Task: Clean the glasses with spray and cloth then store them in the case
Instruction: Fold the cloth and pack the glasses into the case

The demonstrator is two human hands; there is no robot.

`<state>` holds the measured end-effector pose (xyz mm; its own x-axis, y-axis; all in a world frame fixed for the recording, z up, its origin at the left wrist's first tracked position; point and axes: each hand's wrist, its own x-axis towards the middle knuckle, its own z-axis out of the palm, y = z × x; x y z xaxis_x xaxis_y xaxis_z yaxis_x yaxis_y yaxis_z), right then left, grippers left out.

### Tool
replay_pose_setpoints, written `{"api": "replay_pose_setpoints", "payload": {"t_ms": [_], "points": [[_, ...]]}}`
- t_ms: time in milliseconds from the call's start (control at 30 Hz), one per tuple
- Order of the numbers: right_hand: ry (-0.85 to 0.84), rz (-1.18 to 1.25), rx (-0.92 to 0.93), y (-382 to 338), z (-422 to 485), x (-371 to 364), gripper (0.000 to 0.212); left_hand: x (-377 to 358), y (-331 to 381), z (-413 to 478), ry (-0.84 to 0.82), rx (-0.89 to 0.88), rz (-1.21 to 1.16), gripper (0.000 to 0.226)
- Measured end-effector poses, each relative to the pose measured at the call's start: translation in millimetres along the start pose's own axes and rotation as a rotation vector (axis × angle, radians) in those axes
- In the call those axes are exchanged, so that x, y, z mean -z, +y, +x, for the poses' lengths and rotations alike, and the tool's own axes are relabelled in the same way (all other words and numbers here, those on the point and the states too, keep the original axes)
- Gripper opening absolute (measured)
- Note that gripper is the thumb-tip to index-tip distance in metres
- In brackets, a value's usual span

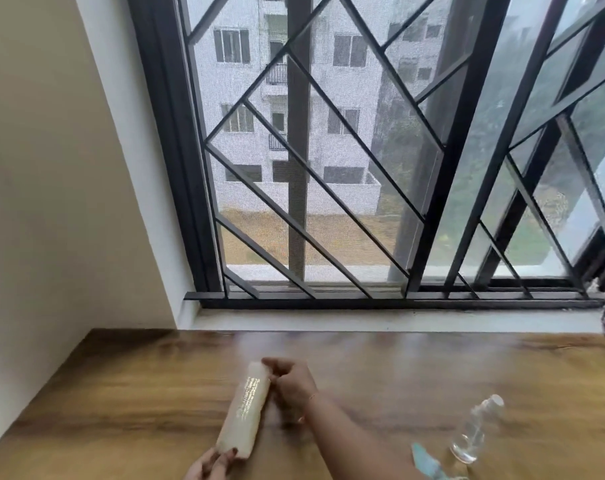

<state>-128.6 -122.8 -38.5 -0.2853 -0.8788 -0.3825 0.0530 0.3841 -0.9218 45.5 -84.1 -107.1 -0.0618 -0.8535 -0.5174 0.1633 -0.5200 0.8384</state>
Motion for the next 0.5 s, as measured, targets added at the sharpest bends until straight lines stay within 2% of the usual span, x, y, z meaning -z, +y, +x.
{"api": "replay_pose_setpoints", "payload": {"t_ms": [33, 100, 167, 267, 367, 500], "points": [[-0.021, -0.002, -0.018, 1, 1, -1, 0.038, -3, 1, 2, -0.023, -0.007, 0.041, 0.048], [-0.035, -0.01, -0.035, 4, 2, -4, 0.042, -3, 4, -12, 0.229, -0.064, 0.184, 0.047], [-0.036, -0.029, -0.036, 6, -1, -6, 0.043, -9, 12, -27, 0.203, -0.082, 0.243, 0.053], [-0.061, -0.025, -0.05, 2, -8, -4, 0.046, -11, 24, -27, 0.239, -0.044, 0.141, 0.053], [-0.075, -0.073, 0.034, -4, -18, 0, 0.055, -12, 24, -33, 0.207, -0.022, 0.002, 0.05], [0.105, -0.304, 0.183, -11, -55, 27, 0.049, 1, 31, -27, 0.162, -0.075, 0.088, 0.042]]}}
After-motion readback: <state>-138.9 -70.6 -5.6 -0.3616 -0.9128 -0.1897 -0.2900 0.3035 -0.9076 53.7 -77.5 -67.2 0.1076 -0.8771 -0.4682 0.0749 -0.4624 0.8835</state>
